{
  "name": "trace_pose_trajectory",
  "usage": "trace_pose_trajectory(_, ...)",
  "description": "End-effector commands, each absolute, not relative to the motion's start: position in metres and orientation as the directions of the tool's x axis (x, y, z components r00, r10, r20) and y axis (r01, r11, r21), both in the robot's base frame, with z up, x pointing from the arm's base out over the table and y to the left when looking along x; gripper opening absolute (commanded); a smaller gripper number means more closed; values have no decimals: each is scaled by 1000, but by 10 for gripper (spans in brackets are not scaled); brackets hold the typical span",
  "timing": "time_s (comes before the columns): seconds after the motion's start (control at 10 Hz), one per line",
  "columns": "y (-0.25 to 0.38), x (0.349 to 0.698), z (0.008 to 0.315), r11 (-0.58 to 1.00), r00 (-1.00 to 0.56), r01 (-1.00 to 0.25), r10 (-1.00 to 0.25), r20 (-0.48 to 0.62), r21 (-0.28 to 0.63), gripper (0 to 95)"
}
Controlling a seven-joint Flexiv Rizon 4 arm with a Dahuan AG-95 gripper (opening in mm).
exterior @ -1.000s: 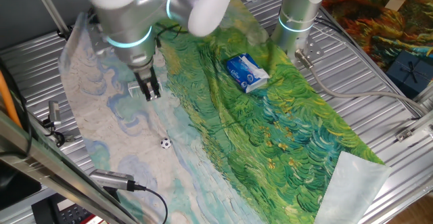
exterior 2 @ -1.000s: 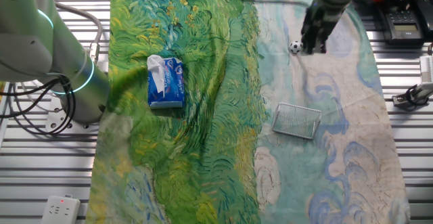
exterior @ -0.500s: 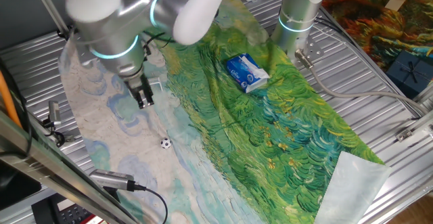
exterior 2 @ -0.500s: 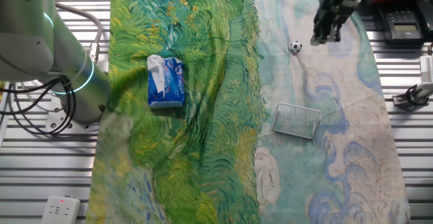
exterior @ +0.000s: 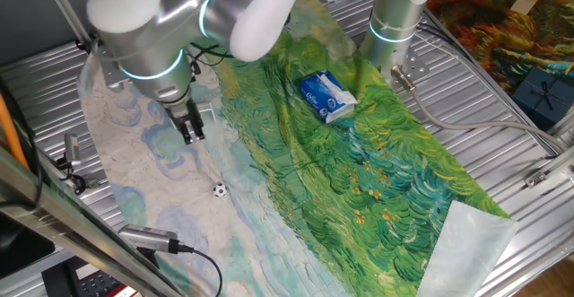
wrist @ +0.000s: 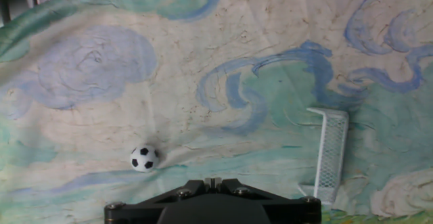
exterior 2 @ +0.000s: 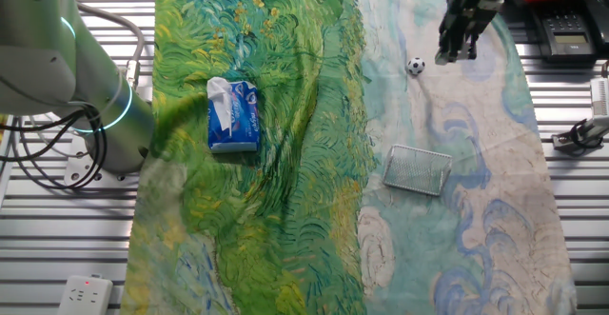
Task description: Push the soccer ball into the goal
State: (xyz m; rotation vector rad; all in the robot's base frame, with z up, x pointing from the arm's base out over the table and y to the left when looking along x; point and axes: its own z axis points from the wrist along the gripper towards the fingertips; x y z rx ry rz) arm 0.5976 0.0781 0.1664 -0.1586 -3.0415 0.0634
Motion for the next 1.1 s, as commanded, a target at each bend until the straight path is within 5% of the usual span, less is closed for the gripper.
trace_pose_trajectory(0.1, 78, 600, 166, 999, -991, -11, -5, 133, -40, 0)
trace_pose_trajectory(0.4, 78, 600, 166, 986, -977, -167, -163, 137, -12, 0)
trace_pose_trajectory(0.7, 78, 600, 166, 978, -973, -199, -204, 109, 57, 0)
trace_pose_trajectory(1.1, 78, 600, 166, 972, -970, -232, -234, 71, 33, 0)
